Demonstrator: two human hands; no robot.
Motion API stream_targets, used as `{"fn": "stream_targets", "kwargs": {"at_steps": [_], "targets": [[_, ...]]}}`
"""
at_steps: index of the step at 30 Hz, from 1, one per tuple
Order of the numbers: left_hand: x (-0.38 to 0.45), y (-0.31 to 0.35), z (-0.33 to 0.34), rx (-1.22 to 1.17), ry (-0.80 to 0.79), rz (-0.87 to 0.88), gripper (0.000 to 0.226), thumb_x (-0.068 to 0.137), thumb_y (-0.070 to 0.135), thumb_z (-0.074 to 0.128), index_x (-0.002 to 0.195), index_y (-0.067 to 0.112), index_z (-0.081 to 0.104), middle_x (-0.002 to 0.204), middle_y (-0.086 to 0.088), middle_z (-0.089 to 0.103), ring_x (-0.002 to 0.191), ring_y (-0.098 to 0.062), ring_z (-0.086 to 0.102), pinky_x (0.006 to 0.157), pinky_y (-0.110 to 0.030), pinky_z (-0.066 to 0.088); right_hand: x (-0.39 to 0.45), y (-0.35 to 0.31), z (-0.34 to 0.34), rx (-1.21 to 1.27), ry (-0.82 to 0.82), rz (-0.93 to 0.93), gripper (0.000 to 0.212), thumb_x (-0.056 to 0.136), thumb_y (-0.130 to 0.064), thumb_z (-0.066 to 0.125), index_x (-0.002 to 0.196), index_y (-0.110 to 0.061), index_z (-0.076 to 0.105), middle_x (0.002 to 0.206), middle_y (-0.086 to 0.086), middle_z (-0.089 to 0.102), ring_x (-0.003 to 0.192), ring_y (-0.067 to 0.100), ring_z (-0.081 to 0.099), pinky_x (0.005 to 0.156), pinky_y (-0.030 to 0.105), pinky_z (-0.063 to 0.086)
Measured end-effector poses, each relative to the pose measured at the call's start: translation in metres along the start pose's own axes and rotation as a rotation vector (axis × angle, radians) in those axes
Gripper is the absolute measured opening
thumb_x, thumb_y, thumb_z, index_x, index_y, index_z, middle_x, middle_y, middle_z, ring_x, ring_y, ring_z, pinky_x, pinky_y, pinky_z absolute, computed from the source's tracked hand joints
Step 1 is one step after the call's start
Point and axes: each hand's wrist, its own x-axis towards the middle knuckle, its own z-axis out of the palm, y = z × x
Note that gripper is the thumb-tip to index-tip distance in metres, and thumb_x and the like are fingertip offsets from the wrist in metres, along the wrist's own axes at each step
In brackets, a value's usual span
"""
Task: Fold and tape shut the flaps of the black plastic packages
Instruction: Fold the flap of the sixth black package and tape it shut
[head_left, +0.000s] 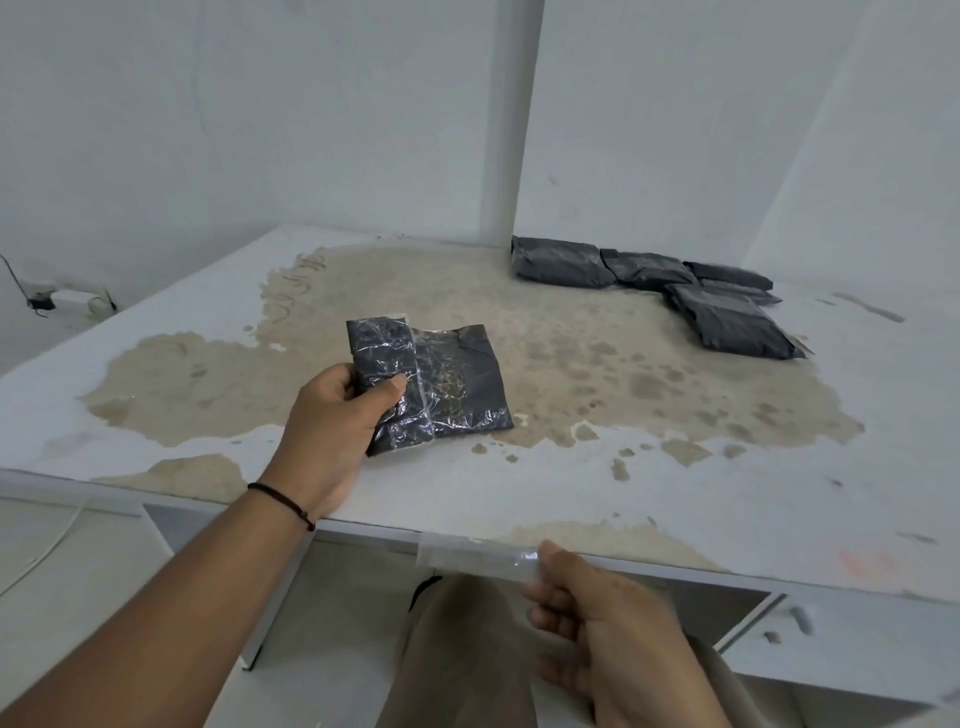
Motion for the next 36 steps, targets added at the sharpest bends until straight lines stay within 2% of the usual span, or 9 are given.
{"fn": "stream_targets", "kwargs": {"at_steps": [8,11,13,16,20,24,29,33,36], "targets": [[0.001,0.0,0.0,0.005,0.003,-0.002,0.003,0.087,0.01,0.066,0.09,0.01,0.065,0.083,-0.004,0.066,0.07,-0.014,0.06,0.053,-0.021,0.048,-0.008,-0.009,0.002,-0.16,0.041,-0.3,0.04,0.084,-0.022,0.068,0.046,-0.012,0.069,0.059,0.005,0.071,0.055,0.013,0.055,0.057,0.023,0.042],[0.0,0.0,0.0,0.002,0.009,-0.007,0.003,0.086,0.01,0.066,0.089,0.01,0.065,0.083,-0.006,0.067,0.072,-0.017,0.06,0.062,-0.028,0.051,-0.017,-0.016,0.005,-0.317,0.049,-0.435,0.033,0.084,-0.023,0.068,0.053,-0.013,0.069,0.058,0.003,0.068,0.044,0.002,0.049,0.047,0.006,0.04],[-0.001,0.001,0.0,0.0,0.009,-0.013,0.004,0.086,0.01,0.066,0.09,0.01,0.066,0.085,-0.007,0.068,0.075,-0.018,0.062,0.07,-0.033,0.052,-0.022,-0.018,0.008,-0.447,0.041,-0.551,0.029,0.083,-0.027,0.069,0.056,-0.018,0.069,0.059,-0.011,0.066,0.054,-0.005,0.054,0.054,0.004,0.04],[-0.002,0.002,0.0,0.028,0.007,-0.03,0.005,0.087,0.012,0.066,0.092,0.012,0.067,0.085,-0.005,0.068,0.072,-0.016,0.062,0.067,-0.033,0.052,-0.028,-0.018,0.016,-0.692,0.074,-0.929,0.018,0.083,-0.04,0.063,0.07,-0.028,0.065,0.067,-0.027,0.06,0.073,-0.003,0.057,0.064,0.012,0.042],[-0.001,0.008,0.002,0.031,0.008,-0.083,0.01,0.087,0.012,0.066,0.096,0.009,0.066,0.077,-0.001,0.067,0.06,-0.009,0.061,0.058,-0.027,0.047,-0.037,-0.042,0.009,-0.724,0.175,-1.299,0.011,0.076,-0.044,0.056,0.076,-0.033,0.056,0.083,-0.021,0.06,0.069,-0.005,0.056,0.063,0.009,0.039],[-0.002,0.015,0.014,-0.043,-0.112,-0.206,0.019,0.087,0.006,0.064,0.105,0.0,0.063,0.093,-0.012,0.071,0.08,-0.023,0.066,0.07,-0.034,0.054,-0.052,-0.089,-0.014,-0.711,0.221,-1.34,0.016,0.071,-0.05,0.057,0.07,-0.035,0.058,0.088,-0.023,0.061,0.076,-0.019,0.053,0.063,-0.008,0.032],[-0.001,0.021,0.065,0.019,-0.402,-0.353,0.016,0.088,-0.004,0.057,0.104,-0.004,0.061,0.083,-0.013,0.068,0.068,-0.02,0.066,0.059,-0.03,0.055,-0.041,-0.143,-0.051,-0.85,0.046,-1.13,0.047,0.059,-0.074,0.055,0.085,-0.037,0.067,0.08,-0.022,0.069,0.079,0.003,0.063,0.067,0.019,0.046],[0.013,0.016,0.097,0.229,-0.501,-0.325,0.022,0.085,0.006,0.065,0.106,0.003,0.059,0.094,-0.015,0.069,0.085,-0.028,0.067,0.086,-0.05,0.055,-0.018,-0.172,-0.074,-0.919,-0.003,-1.06,0.05,0.058,-0.078,0.06,0.084,-0.036,0.067,0.076,-0.023,0.07,0.072,-0.002,0.064,0.061,0.021,0.048],[0.022,0.013,0.105,0.505,-0.518,-0.164,0.052,0.078,0.027,0.076,0.12,0.02,0.046,0.094,-0.005,0.071,0.082,-0.016,0.071,0.078,-0.031,0.058,0.001,-0.185,-0.085,-0.911,-0.115,-0.934,0.054,0.054,-0.074,0.063,0.081,-0.027,0.067,0.073,-0.008,0.071,0.067,0.014,0.065,0.065,0.021,0.049]]}}
